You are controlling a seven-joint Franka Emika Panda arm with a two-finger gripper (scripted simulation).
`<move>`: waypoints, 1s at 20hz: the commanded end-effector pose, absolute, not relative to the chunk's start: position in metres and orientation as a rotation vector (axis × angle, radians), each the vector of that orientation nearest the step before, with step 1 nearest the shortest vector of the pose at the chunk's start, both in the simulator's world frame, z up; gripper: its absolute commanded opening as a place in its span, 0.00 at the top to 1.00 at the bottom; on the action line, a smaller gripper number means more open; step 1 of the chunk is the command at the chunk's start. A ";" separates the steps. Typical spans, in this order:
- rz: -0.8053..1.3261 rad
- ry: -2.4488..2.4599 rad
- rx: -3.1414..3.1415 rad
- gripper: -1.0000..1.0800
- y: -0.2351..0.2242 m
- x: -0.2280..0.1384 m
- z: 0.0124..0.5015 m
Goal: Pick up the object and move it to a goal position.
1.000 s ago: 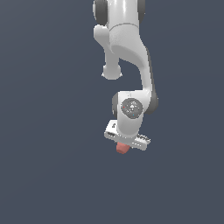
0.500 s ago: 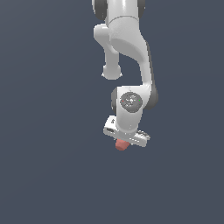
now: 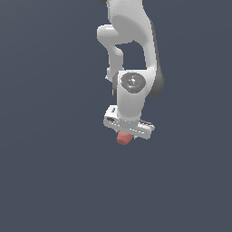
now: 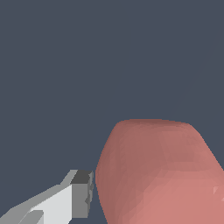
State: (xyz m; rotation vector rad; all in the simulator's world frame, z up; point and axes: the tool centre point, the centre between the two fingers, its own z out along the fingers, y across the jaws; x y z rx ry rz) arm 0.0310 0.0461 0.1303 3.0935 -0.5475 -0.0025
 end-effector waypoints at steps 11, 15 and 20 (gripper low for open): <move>-0.001 -0.548 3.095 1.00 0.023 -0.025 0.239; -0.001 -0.548 3.095 1.00 0.015 -0.044 0.278; -0.001 -0.548 3.095 1.00 0.005 -0.068 0.328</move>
